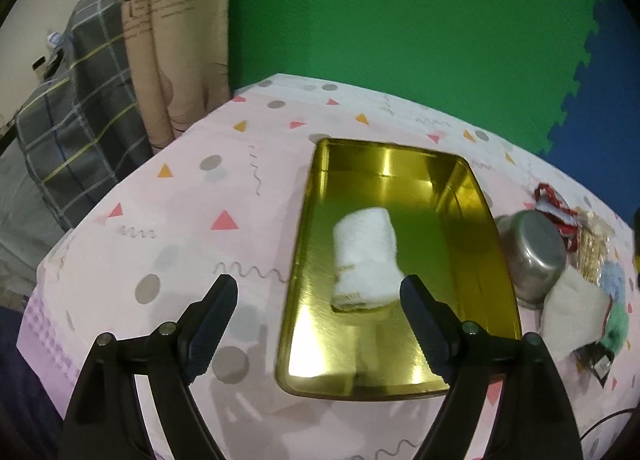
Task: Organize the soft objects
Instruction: 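Carry the yellow plush into the gold tin and open the right gripper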
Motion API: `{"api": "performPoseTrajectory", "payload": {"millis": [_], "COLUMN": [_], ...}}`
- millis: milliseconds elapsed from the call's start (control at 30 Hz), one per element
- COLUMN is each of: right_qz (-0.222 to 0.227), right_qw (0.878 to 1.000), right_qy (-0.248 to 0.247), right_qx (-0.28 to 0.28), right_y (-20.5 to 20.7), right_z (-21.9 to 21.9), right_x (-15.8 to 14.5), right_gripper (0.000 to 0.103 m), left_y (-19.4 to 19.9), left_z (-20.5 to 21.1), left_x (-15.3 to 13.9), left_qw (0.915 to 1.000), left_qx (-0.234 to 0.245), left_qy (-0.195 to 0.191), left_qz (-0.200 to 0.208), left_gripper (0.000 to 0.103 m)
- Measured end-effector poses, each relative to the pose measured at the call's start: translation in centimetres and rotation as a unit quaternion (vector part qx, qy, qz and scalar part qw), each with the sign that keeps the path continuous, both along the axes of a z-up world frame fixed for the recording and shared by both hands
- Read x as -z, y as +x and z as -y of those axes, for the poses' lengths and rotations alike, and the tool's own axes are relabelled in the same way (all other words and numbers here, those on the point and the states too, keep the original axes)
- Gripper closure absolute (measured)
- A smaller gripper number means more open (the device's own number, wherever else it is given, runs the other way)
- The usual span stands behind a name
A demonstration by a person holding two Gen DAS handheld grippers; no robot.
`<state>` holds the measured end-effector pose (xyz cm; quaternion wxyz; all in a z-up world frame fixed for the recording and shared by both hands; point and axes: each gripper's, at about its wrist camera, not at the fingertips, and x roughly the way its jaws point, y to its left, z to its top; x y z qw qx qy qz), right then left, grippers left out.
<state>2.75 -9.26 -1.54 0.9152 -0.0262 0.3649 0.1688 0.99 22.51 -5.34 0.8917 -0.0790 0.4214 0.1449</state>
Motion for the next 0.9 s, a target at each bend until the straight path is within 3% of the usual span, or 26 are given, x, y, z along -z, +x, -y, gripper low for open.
{"api": "performPoseTrajectory", "payload": {"millis": [233, 500, 900], "right_qz": [-0.015, -0.044, -0.076], "right_qw": [0.996, 0.989, 0.985], "right_qy": [-0.001, -0.021, -0.047], "right_qx": [-0.091, -0.140, -0.150], "right_y": [0.9, 1.8, 3.3], "right_z": [-8.7, -15.5, -19.0], "right_x": [1.2, 3.8, 7.5], "right_gripper": [0.070, 0.070, 0.070], "left_y": [-0.4, -0.5, -0.3], "left_z": [-3.0, -4.6, -3.9], "left_x": [-0.1, 0.2, 0.6], "left_qw": [0.9990, 0.9975, 0.9983], "left_qx": [-0.043, -0.064, -0.052], "left_qy": [-0.008, -0.030, -0.026], "left_qz": [0.005, 0.004, -0.002], "left_gripper": [0.020, 0.020, 0.020]}}
